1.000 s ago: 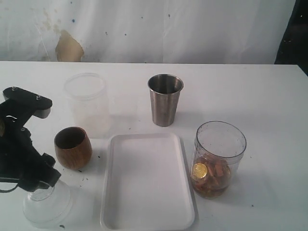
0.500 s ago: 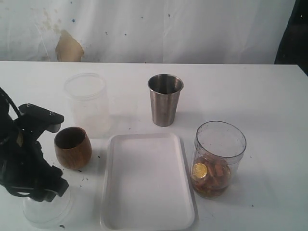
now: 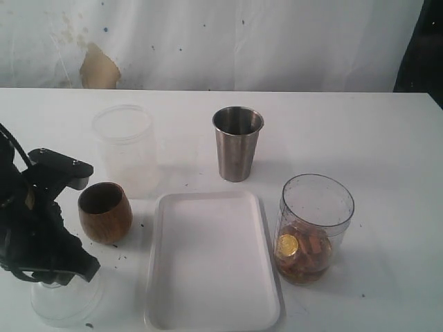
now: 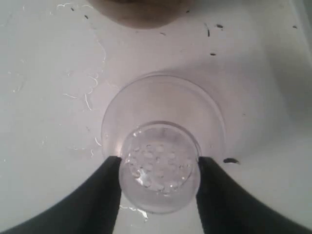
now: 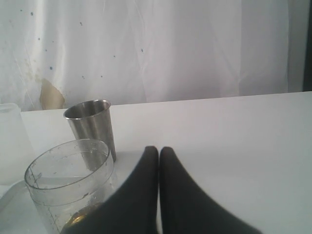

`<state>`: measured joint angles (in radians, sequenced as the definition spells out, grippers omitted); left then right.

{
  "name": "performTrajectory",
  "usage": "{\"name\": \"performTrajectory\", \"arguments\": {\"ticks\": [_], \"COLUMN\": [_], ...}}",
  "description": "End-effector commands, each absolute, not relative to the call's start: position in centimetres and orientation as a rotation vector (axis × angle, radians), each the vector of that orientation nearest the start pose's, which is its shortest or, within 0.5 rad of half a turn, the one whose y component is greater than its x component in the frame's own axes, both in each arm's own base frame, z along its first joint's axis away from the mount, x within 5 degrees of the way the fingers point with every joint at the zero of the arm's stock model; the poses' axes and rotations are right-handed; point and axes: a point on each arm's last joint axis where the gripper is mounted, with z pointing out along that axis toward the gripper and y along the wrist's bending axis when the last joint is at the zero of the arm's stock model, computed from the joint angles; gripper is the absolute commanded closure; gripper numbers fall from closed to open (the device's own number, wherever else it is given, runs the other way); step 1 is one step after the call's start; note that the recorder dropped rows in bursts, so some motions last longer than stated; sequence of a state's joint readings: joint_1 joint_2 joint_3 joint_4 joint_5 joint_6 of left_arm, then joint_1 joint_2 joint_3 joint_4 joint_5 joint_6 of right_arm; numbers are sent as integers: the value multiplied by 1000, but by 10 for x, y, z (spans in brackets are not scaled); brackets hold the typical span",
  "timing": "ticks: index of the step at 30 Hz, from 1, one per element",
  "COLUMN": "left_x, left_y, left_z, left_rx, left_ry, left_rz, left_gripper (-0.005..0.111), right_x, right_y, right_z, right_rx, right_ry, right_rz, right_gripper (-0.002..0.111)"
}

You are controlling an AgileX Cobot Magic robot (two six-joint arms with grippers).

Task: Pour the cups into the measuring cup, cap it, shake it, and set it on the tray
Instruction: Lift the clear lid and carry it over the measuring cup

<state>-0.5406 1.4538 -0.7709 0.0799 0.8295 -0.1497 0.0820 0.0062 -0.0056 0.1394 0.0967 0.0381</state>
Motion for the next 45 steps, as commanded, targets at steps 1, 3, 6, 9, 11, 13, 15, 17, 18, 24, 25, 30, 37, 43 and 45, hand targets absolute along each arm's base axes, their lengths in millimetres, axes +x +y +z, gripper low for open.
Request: {"name": "performTrajectory", "arguments": {"ticks": [1, 3, 6, 9, 11, 13, 15, 17, 18, 24, 25, 30, 37, 43, 45], "left_x": [211, 213, 214, 212, 210, 208, 206, 206, 206, 219, 223, 234, 240, 240, 239], "left_y": [-121, -122, -124, -128, -131, -138, -149, -162, -169, -216, -225, -265, -316, -343, -348], "left_z": [209, 221, 242, 269, 287, 303, 319, 336, 344, 372, 374, 381, 380, 359, 353], "left_rx": [674, 671, 660, 676, 705, 734, 796, 845, 873, 989, 1003, 1084, 1166, 1267, 1295], "left_ry": [2909, 2876, 2823, 2773, 2747, 2733, 2699, 2651, 2626, 2541, 2526, 2447, 2365, 2346, 2345], "left_rz": [8, -6, -40, -128, -195, -231, -234, -245, -252, -286, -292, -314, -351, -313, -294], "left_gripper": [107, 107, 107, 107, 107, 107, 107, 107, 107, 107, 107, 107, 107, 107, 107], "right_x": [56, 56, 56, 56, 56, 56, 56, 56, 56, 56, 56, 56, 56, 56, 56], "right_y": [6, 6, 6, 6, 6, 6, 6, 6, 6, 6, 6, 6, 6, 6, 6], "right_z": [205, 205, 205, 205, 205, 205, 205, 205, 205, 205, 205, 205, 205, 205, 205], "right_rx": [60, 60, 60, 60, 60, 60, 60, 60, 60, 60, 60, 60, 60, 60, 60], "right_ry": [1575, 1575, 1575, 1575, 1575, 1575, 1575, 1575, 1575, 1575, 1575, 1575, 1575, 1575, 1575], "right_rz": [218, 218, 218, 218, 218, 218, 218, 218, 218, 218, 218, 218, 218, 218, 218], "right_gripper": [108, 108, 108, 108, 108, 108, 108, 108, 108, 108, 108, 108, 108, 108, 108]}}
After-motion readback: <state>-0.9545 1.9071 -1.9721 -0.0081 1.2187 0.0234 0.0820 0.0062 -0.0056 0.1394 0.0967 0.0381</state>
